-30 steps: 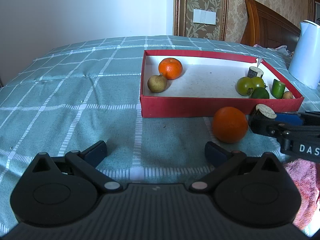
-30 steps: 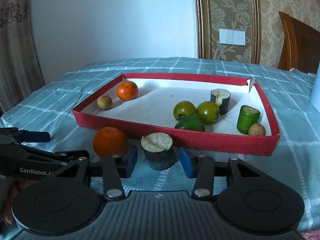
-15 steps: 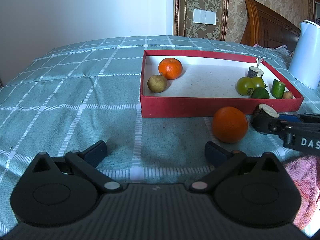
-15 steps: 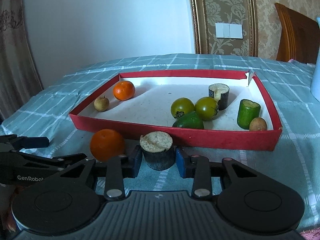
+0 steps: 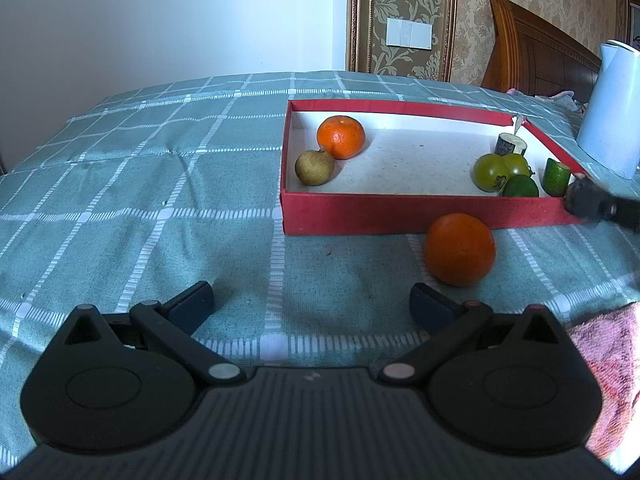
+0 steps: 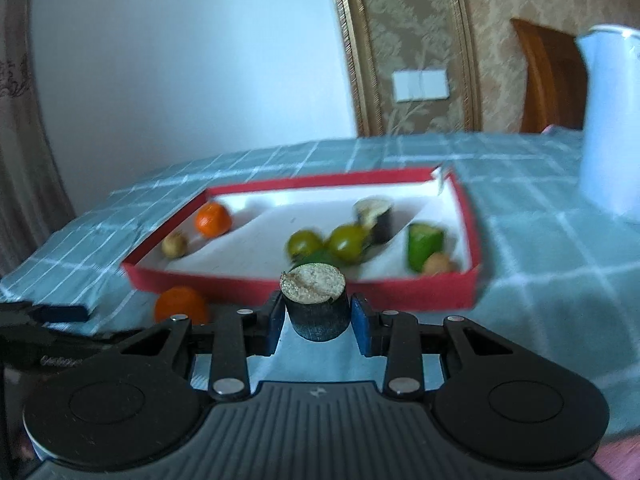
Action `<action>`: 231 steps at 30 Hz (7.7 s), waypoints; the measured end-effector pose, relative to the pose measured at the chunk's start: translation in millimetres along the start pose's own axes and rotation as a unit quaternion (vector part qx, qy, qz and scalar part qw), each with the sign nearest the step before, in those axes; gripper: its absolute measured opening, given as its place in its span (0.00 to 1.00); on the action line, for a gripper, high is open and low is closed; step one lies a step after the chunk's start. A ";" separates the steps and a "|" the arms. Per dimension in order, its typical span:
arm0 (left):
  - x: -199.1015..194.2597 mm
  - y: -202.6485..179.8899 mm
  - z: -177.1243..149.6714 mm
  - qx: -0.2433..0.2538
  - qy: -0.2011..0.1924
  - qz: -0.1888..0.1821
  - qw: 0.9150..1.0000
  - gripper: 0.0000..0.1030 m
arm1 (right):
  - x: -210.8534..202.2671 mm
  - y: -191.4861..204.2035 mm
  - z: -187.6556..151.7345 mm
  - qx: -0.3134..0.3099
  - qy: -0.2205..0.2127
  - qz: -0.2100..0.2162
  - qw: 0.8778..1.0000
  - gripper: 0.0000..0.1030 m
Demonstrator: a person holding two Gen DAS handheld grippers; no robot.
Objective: Organize fruits
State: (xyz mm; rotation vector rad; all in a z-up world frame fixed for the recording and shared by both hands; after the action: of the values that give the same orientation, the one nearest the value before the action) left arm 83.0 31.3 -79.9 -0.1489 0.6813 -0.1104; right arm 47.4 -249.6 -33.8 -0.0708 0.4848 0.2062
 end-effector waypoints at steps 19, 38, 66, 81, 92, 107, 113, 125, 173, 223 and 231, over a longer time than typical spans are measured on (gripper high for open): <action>-0.1 0.1 0.0 0.000 0.000 0.000 1.000 1.00 | 48.6 -30.4 18.9 -0.009 0.014 -0.045 0.999 0.32; -0.1 0.3 0.1 0.000 0.000 0.000 1.000 1.00 | 66.3 -25.7 29.9 -0.022 0.005 -0.048 0.999 0.32; 0.3 0.0 0.0 0.000 0.000 0.000 1.000 1.00 | 12.5 -15.1 5.0 -0.005 -0.025 -0.052 0.998 0.62; -0.8 -0.9 -0.6 -0.001 0.000 0.008 1.000 1.00 | -8.8 -15.8 -11.0 0.005 -0.023 -0.032 0.999 0.68; -27.6 -42.2 3.3 0.011 -0.017 -0.054 0.998 1.00 | -12.5 -21.7 -13.4 0.015 -0.027 -0.033 0.999 0.70; 5.4 -75.1 -0.7 0.026 0.004 -0.054 0.998 0.63 | -14.2 -23.5 -12.5 0.021 -0.033 -0.036 0.999 0.70; 4.8 -76.5 -3.5 0.037 -0.004 -0.056 0.998 0.42 | -15.0 -22.2 -12.0 0.016 -0.035 -0.036 0.999 0.70; -15.5 -76.5 6.1 0.034 -0.020 -0.076 0.996 0.38 | -13.7 -21.0 -12.6 0.013 -0.030 -0.039 0.999 0.70; 76.9 -59.4 68.2 0.008 -0.015 -0.011 1.000 0.45 | -0.8 -14.3 -16.4 -0.005 0.001 -0.029 1.000 0.70; -46.9 -41.5 24.8 -0.022 -0.079 -0.022 0.996 0.96 | -6.8 -4.0 -25.9 0.031 0.019 -0.022 0.999 0.75; -53.0 -42.4 20.3 -0.031 -0.068 -0.022 0.997 0.97 | -16.4 -1.1 -22.5 0.050 0.014 -0.038 0.998 0.75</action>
State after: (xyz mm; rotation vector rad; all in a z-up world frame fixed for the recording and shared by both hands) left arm 52.7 -0.4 -24.2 -0.2289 0.5462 -0.1199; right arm 23.3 -256.3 -46.0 0.0056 0.5197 0.1064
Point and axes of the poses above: each gripper's, at about its wrist camera, not at the fingertips, and x roughly the way its jaws point, y to its left, z to its top, the point moved 5 cm from there along x, roughly the way its jaws point, and after that the axes turned 13 degrees about -x, right-handed, at the moved point
